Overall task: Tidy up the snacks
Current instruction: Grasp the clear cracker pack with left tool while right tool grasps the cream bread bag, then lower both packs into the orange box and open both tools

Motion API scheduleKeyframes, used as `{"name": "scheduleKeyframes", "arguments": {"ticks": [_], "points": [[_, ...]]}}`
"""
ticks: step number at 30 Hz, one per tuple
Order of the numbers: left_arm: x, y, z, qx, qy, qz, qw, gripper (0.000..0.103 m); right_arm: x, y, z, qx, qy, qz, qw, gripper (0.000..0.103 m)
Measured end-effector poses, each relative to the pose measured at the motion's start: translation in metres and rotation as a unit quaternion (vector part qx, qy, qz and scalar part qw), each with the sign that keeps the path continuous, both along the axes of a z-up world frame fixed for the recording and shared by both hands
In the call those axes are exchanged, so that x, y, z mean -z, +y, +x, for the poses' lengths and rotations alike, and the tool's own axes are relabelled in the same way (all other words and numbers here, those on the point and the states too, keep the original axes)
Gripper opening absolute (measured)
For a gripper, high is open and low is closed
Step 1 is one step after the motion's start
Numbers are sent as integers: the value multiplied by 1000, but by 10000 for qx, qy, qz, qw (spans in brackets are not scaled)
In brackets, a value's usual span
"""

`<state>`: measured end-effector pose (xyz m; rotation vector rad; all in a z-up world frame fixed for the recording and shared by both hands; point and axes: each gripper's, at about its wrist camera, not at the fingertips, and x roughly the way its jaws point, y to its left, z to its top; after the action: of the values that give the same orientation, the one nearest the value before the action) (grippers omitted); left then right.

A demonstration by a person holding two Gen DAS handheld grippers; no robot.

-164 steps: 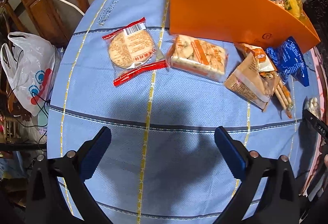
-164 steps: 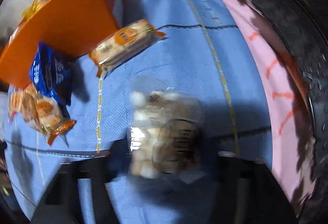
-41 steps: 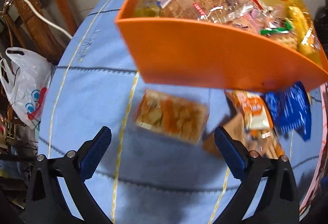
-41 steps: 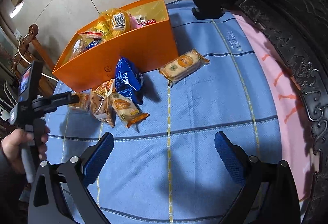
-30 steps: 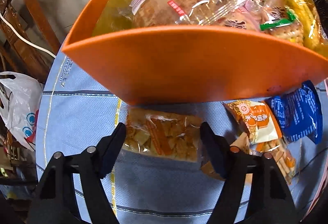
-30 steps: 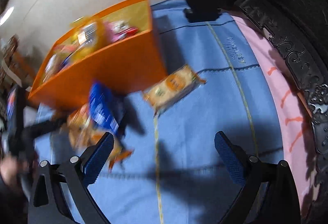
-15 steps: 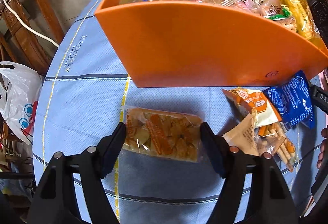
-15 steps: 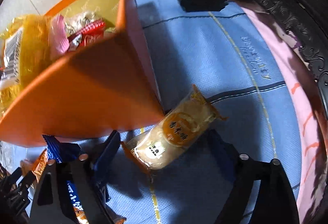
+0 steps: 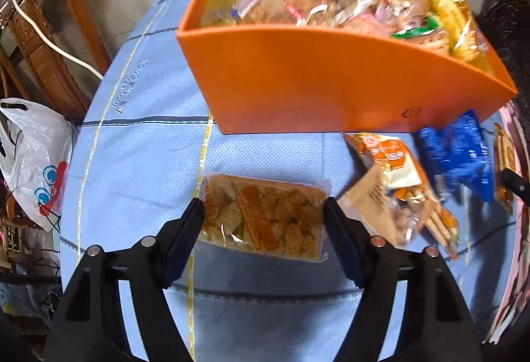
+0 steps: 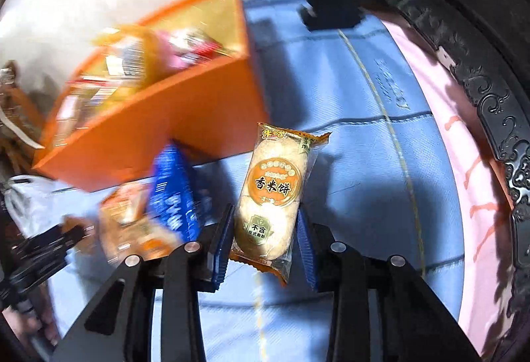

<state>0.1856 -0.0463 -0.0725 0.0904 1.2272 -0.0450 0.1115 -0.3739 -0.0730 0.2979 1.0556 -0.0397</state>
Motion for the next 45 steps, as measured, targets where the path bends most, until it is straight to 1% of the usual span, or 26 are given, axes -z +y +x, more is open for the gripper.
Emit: {"name": "scheduleKeyframes", "arguments": {"ticks": [3, 8, 11, 15, 17, 18, 21, 26, 29, 30, 31, 32, 33, 34, 36, 38, 41, 43, 45], "points": [[-13, 0, -9, 15, -75, -101, 9999, 71, -25, 13, -19, -310, -287, 142, 9990, 36], [-28, -3, -21, 21, -110, -214, 9997, 71, -48, 32, -34, -608, -507, 224, 9966, 36], [-40, -2, -26, 71, -240, -260, 9993, 71, -61, 44, -38, -769, -644, 185, 9948, 36], [-71, -7, -26, 138, -501, -370, 9980, 71, -81, 56, -36, -943, -867, 122, 9917, 37], [-90, -11, -20, 188, -684, -430, 9966, 71, -93, 59, -33, -1013, -1000, 101, 9898, 37], [-103, -14, -14, 231, -826, -472, 9952, 71, -101, 61, -29, -1050, -1081, 96, 9885, 37], [-127, -22, 8, 283, -1055, -554, 9925, 71, -120, 64, -15, -1123, -1303, 45, 9851, 37], [-156, -42, 57, 358, -1390, -524, 9883, 72, -144, 67, 27, -1148, -1576, -90, 9808, 37], [-160, -53, 88, 349, -1472, -389, 9877, 73, -150, 66, 54, -1115, -1619, -127, 9804, 39], [-160, -57, 104, 303, -1500, -330, 9877, 89, -150, 65, 66, -1044, -1663, -140, 9804, 40], [-159, -60, 114, 240, -1493, -212, 9883, 99, -150, 63, 77, -995, -1671, -150, 9808, 41], [-157, -63, 124, 122, -1498, -3, 9886, 99, -147, 60, 87, -945, -1678, -136, 9812, 43], [-154, -64, 130, 77, -1445, 116, 9894, 99, -145, 57, 93, -845, -1684, -145, 9820, 52], [-151, -65, 135, 76, -1364, 162, 9905, 99, -142, 54, 97, -732, -1664, -162, 9832, 56], [-143, -61, 137, 72, -1236, 127, 9922, 99, -135, 48, 98, -664, -1612, -62, 9847, 56], [-133, -55, 132, 42, -1191, 111, 9928, 99, -125, 44, 93, -651, -1508, -40, 9864, 57], [-118, -48, 118, 22, -951, 111, 9954, 99, -114, 43, 82, -640, -1371, 50, 9885, 58], [-113, -44, 107, -6, -888, 94, 9960, 99, -109, 42, 68, -601, -1313, 71, 9895, 64], [-108, -40, 92, 13, -795, 102, 9968, 99, -105, 42, 55, -598, -1250, 93, 9903, 66]]}}
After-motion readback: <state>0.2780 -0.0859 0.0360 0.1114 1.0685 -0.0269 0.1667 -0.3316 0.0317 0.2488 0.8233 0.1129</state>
